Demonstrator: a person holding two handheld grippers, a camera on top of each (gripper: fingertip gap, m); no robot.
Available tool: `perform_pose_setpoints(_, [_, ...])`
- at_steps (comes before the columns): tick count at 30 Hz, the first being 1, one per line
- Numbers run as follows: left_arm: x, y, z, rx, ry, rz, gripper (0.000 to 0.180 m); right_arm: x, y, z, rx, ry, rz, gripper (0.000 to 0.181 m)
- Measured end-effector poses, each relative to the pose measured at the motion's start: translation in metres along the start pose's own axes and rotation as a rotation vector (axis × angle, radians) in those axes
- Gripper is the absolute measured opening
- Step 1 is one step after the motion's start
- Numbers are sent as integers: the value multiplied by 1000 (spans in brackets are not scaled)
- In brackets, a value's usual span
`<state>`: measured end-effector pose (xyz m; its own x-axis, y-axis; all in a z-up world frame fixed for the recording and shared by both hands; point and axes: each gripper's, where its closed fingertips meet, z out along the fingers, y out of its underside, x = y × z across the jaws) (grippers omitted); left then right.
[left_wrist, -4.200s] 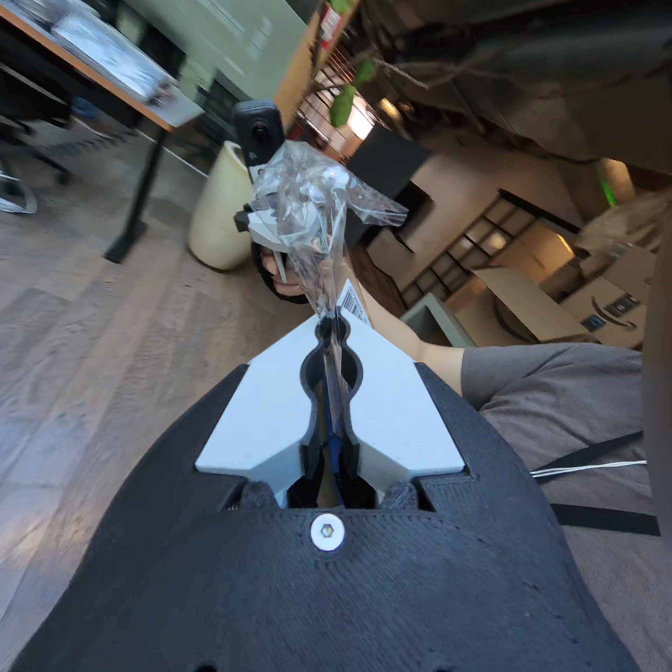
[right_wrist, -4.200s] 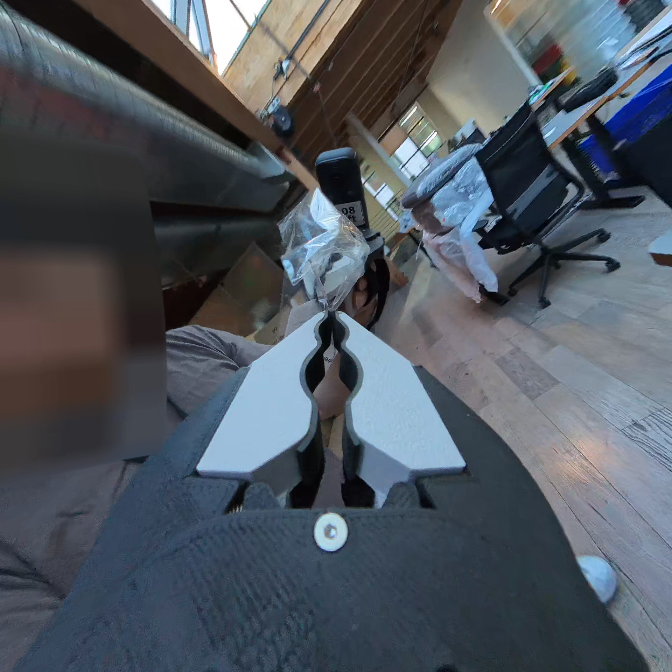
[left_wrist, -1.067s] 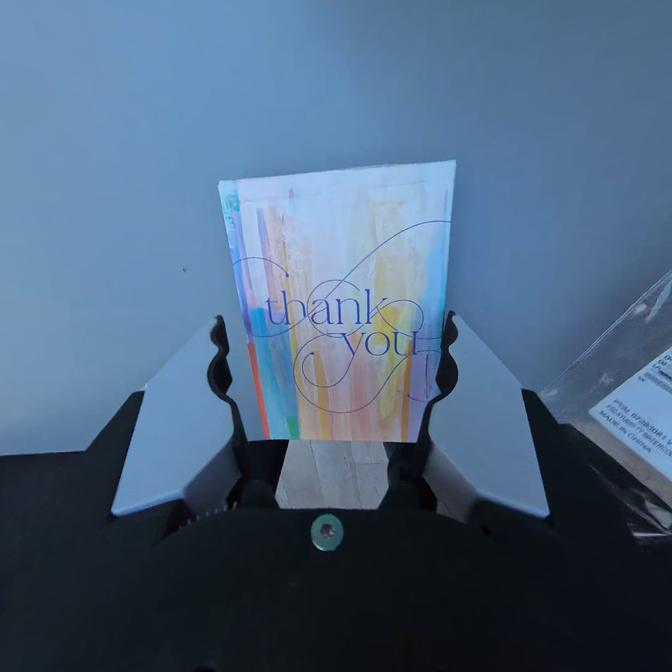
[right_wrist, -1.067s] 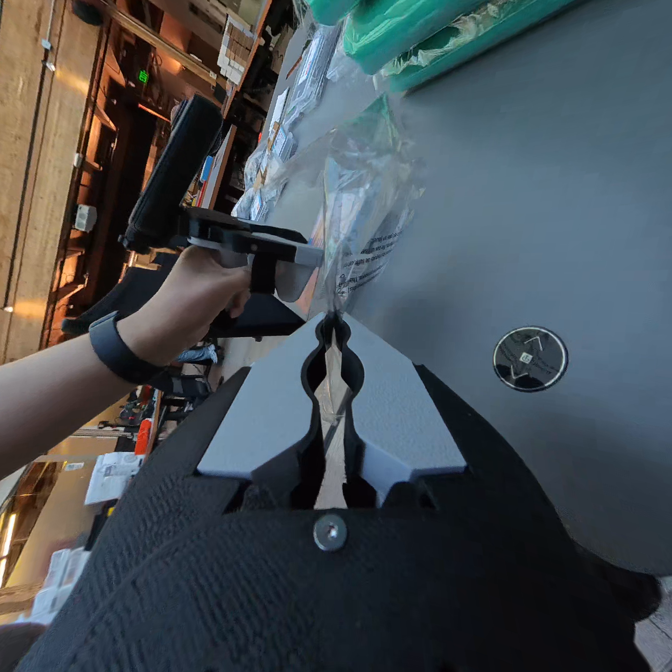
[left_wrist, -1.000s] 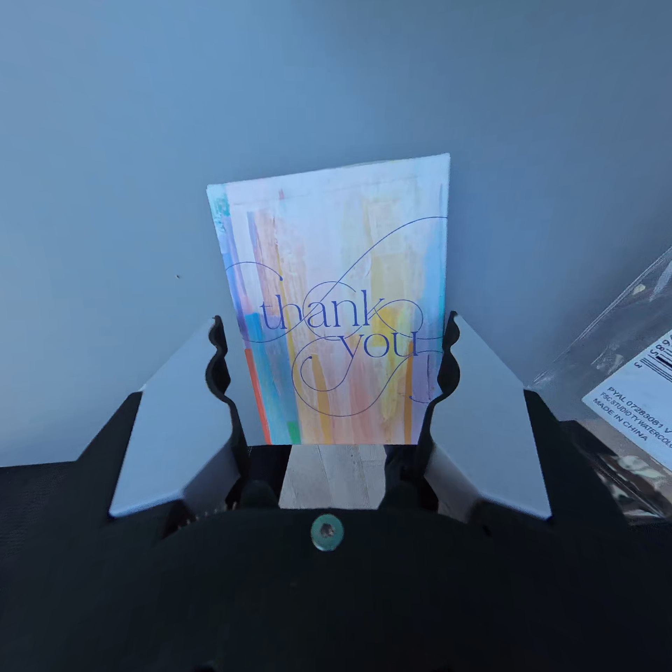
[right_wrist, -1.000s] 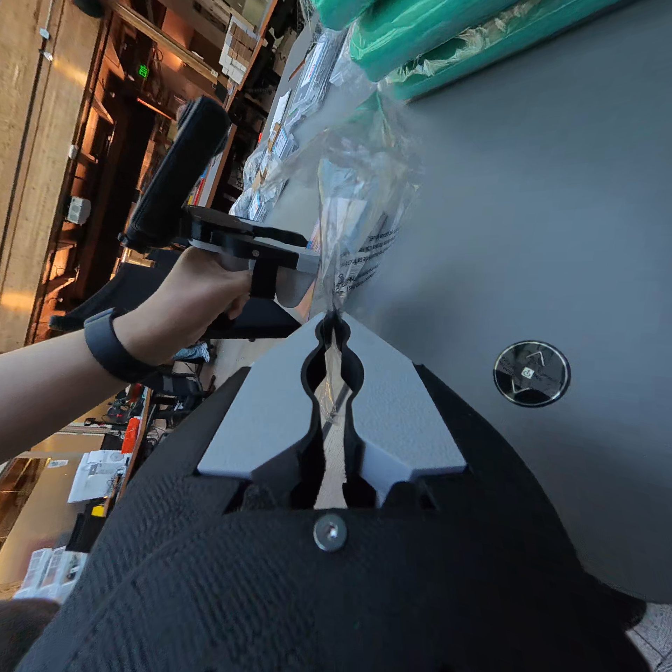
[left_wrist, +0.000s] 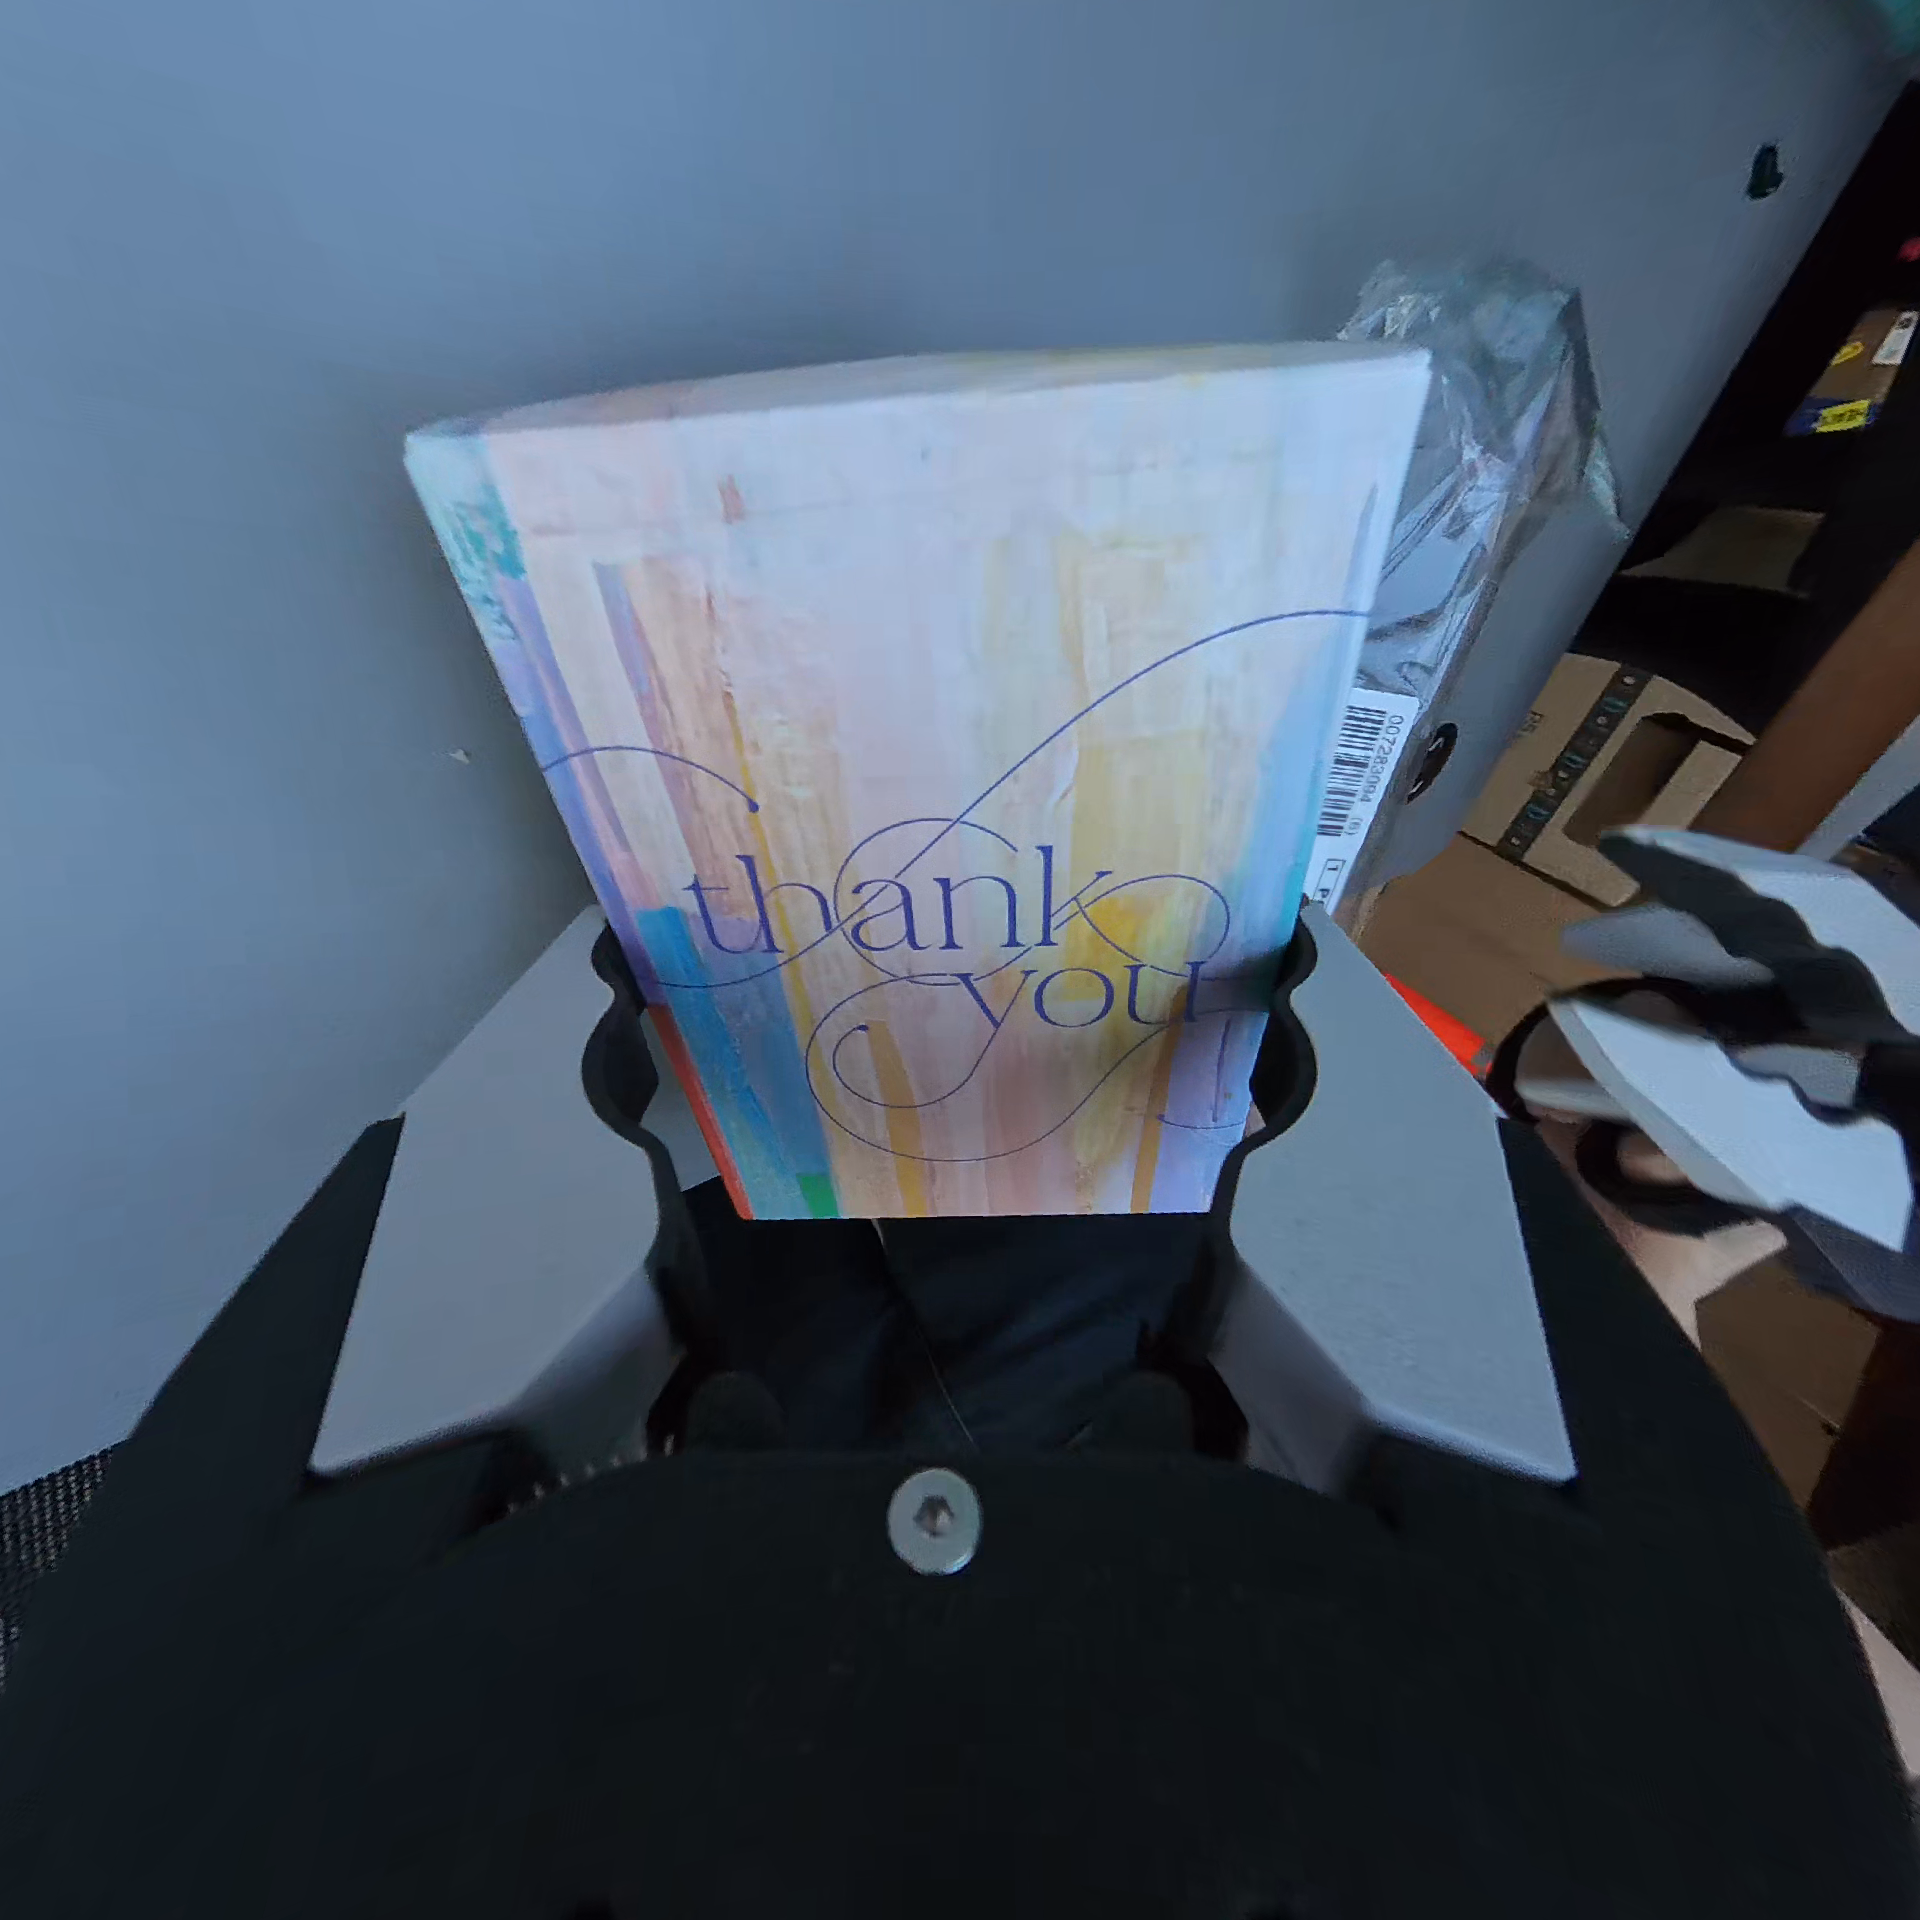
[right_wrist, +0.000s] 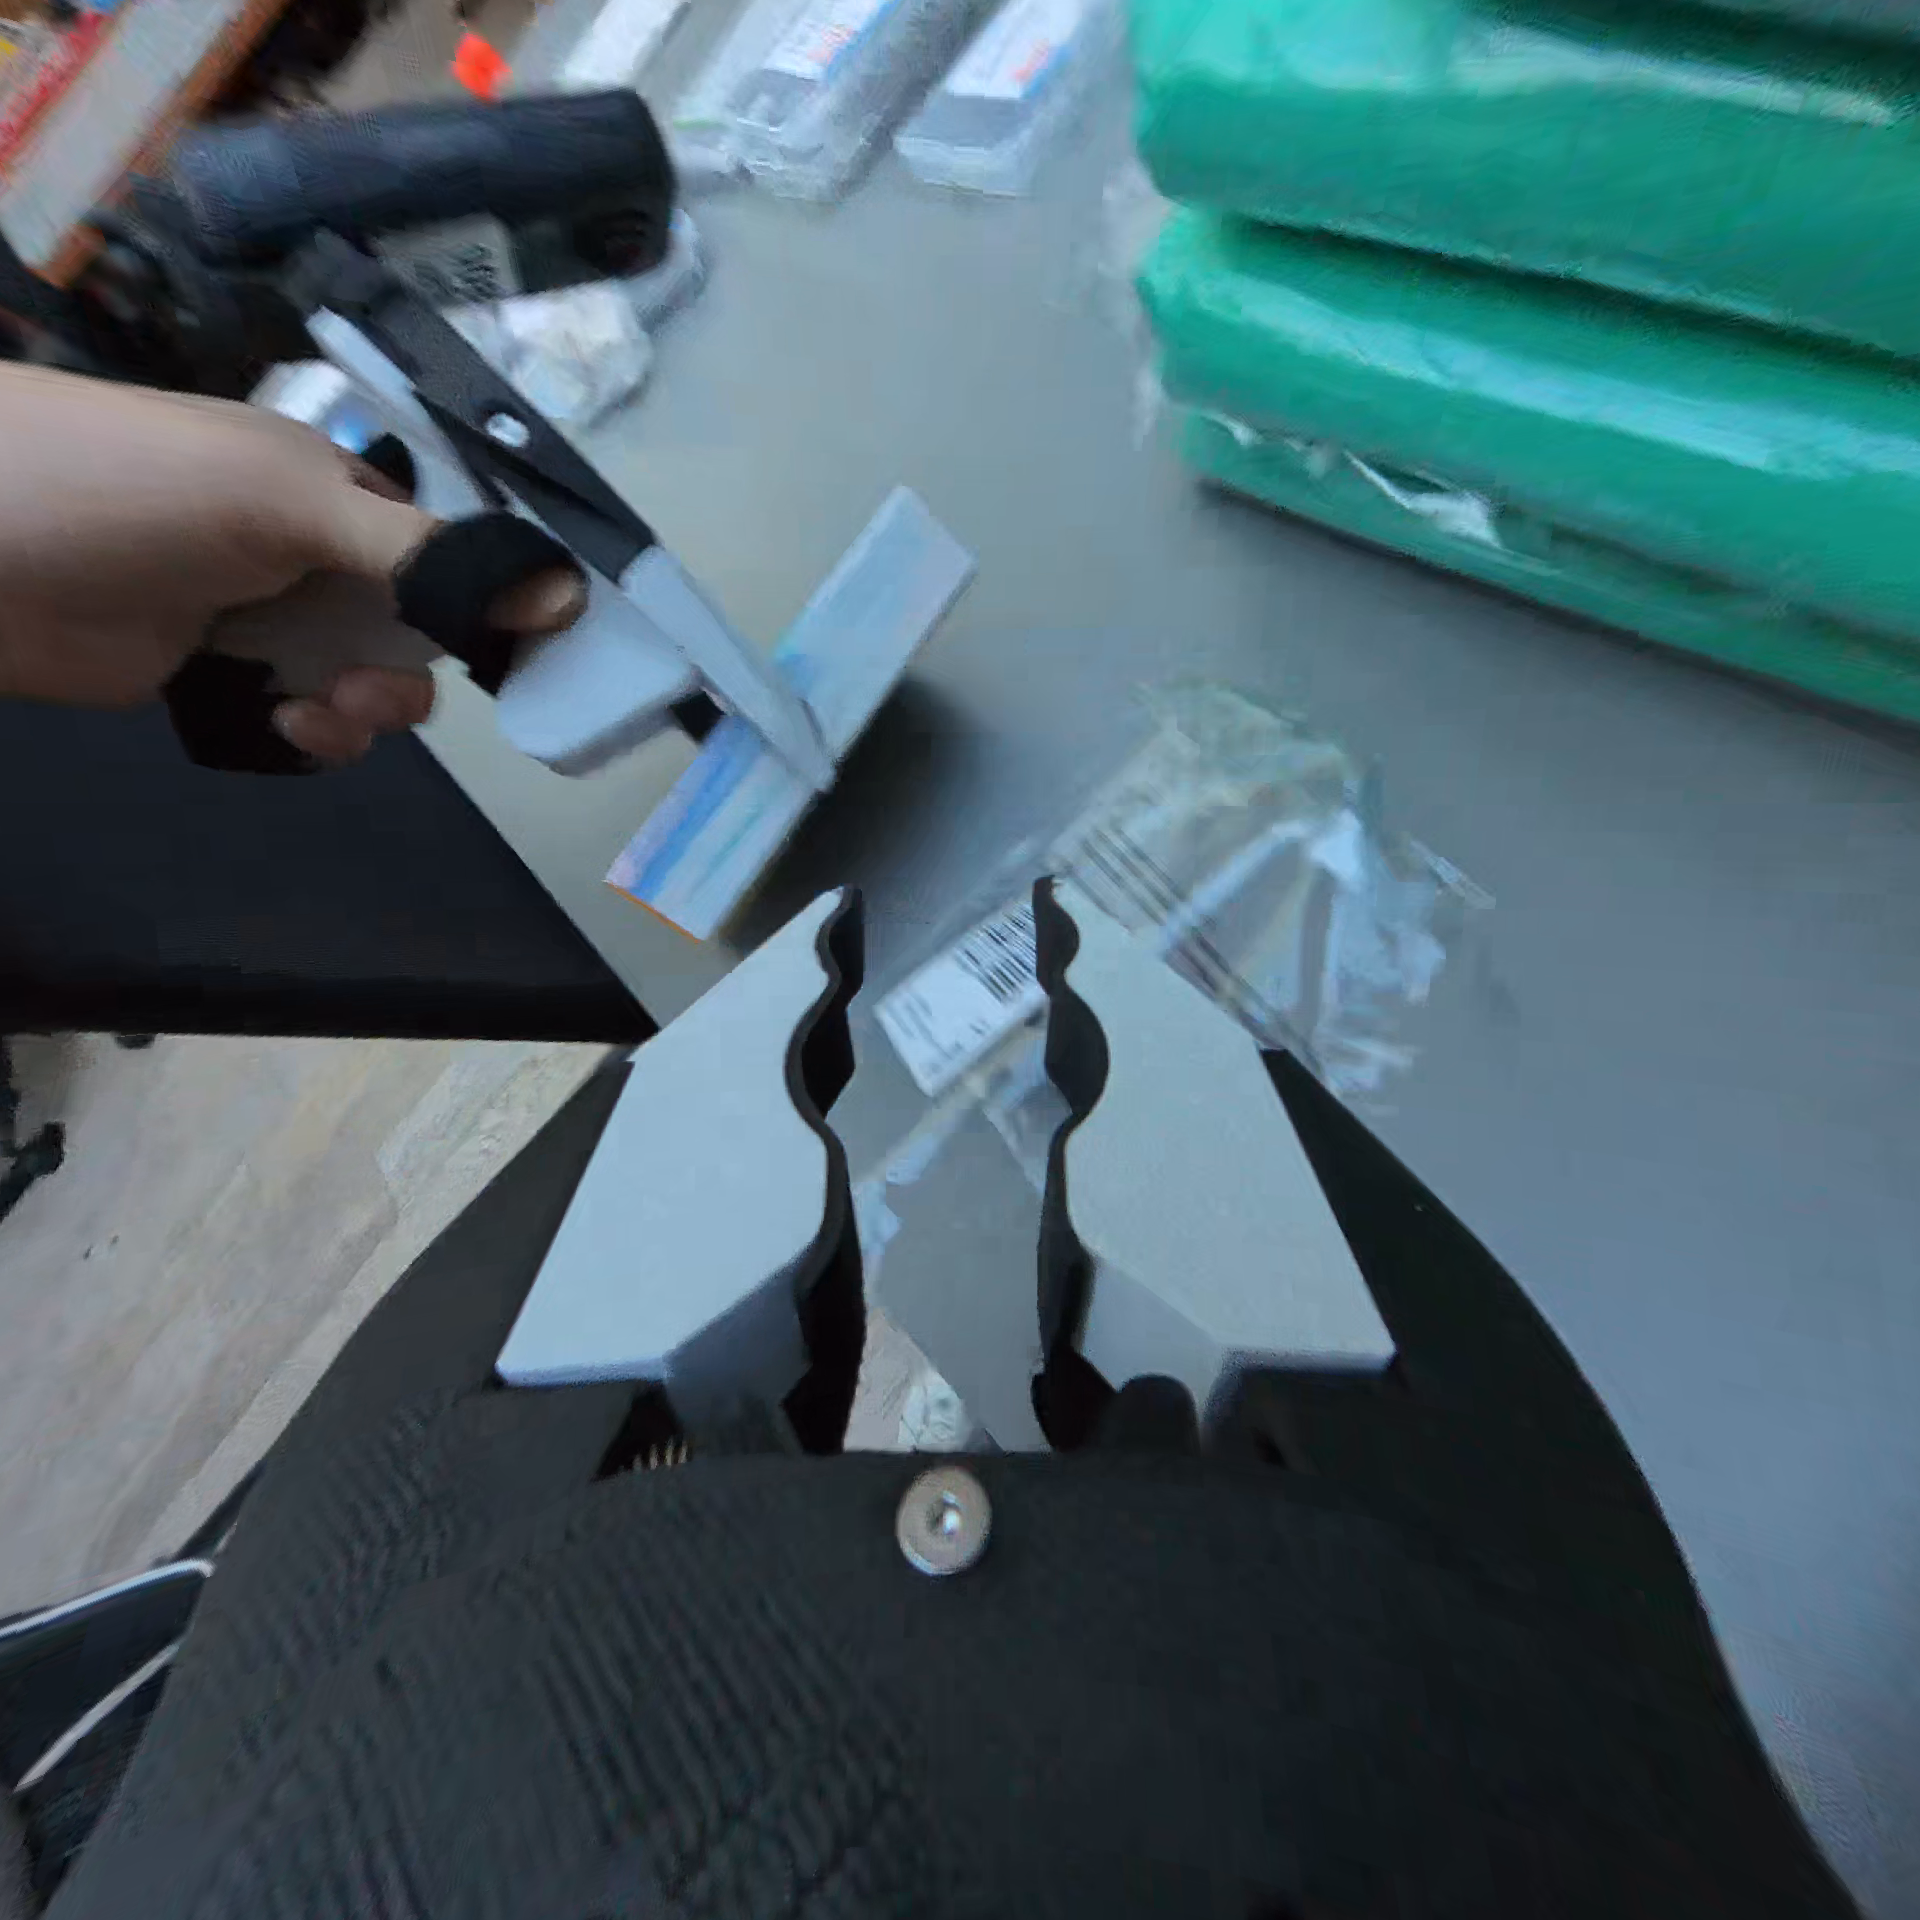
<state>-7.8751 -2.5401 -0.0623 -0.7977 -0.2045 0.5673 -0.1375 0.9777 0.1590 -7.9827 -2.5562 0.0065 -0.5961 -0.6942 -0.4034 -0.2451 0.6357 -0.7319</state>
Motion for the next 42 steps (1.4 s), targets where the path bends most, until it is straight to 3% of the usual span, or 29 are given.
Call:
perform_pose_setpoints(2, [0,0,-2,-7,30,0,118,-33,-25,12,44,-140,106,56])
perform_pose_setpoints(4, [1,0,-4,-9,62,-1,118,-51,-29,35,-83,-261,276,64])
perform_pose_setpoints(6, [-1,-2,-8,5,95,-14,119,-66,-16,54,-255,-333,310,69])
perform_pose_setpoints(10, [-4,-6,-13,11,139,-46,119,-67,3,73,-332,-155,208,88])
perform_pose_setpoints(12, [-4,-5,-15,3,156,-39,119,-73,5,88,-355,-135,236,75])
perform_pose_setpoints(15, [-8,-10,-20,49,193,-97,118,-77,21,102,-522,-132,304,55])
perform_pose_setpoints(17, [-10,-11,-22,65,202,-111,118,-97,24,105,-577,-249,353,37])
perform_pose_setpoints(25, [57,-9,-42,118,62,97,119,-82,-10,49,-294,-215,316,33])
perform_pose_setpoints(31, [120,-4,11,8,-224,311,118,-31,10,-4,-79,-249,587,33])
perform_pose_setpoints(35, [123,-5,48,-47,-304,344,118,-7,33,-7,-38,-242,688,36])
perform_pose_setpoints(38, [100,-3,69,-114,-395,331,118,-7,58,-10,-145,-245,780,49])
perform_pose_setpoints(42, [83,0,89,-109,-472,327,119,-4,78,-30,-207,-118,694,64])
